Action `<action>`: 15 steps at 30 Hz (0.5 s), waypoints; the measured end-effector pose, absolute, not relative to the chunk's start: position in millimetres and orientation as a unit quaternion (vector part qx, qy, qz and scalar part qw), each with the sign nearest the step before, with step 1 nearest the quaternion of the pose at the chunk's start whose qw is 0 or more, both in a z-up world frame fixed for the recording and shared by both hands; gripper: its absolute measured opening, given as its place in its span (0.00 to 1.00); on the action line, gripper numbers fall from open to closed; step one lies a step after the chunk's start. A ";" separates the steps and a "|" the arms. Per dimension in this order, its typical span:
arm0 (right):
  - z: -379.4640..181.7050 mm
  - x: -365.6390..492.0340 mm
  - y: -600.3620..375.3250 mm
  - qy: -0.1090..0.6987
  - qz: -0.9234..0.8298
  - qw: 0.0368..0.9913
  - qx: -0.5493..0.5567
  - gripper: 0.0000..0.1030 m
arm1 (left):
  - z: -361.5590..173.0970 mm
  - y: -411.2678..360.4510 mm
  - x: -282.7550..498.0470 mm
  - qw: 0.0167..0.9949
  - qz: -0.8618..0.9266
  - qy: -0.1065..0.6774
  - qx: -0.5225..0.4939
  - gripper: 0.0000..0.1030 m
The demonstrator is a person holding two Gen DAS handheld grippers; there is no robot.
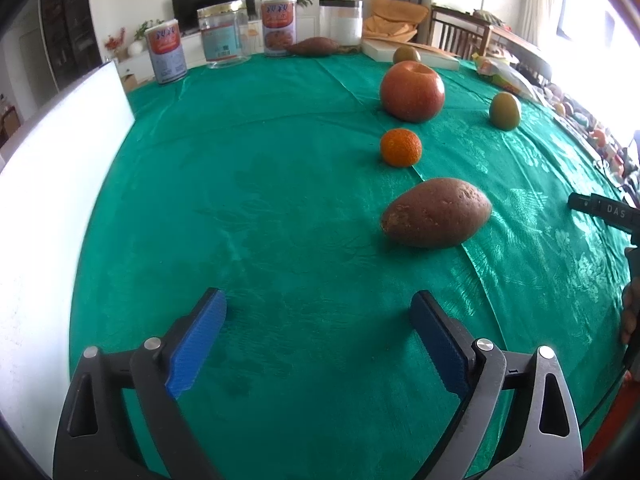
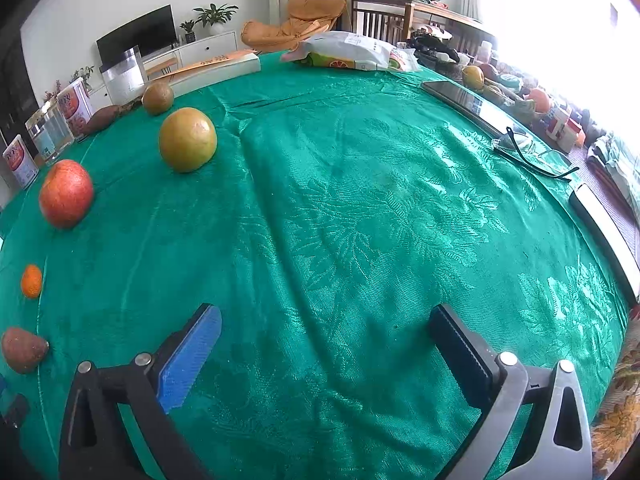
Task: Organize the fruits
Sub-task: 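Move both tools back over the table toward the sweet potato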
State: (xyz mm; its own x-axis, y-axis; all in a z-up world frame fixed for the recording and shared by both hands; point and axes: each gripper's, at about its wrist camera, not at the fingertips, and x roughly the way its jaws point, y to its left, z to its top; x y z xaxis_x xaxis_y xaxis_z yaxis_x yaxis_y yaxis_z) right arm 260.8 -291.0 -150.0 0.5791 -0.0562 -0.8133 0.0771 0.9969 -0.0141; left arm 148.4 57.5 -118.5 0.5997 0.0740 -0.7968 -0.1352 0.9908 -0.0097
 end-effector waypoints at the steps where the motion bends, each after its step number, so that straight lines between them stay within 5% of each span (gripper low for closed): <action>1: -150.1 260.5 -291.2 0.457 -0.037 0.888 0.011 1.00 | -118.3 57.3 148.8 0.894 0.059 0.444 -0.034 0.92; 15: -150.2 259.8 -290.7 0.457 -0.037 0.889 0.011 1.00 | -118.3 56.8 148.7 0.893 0.058 0.445 -0.034 0.94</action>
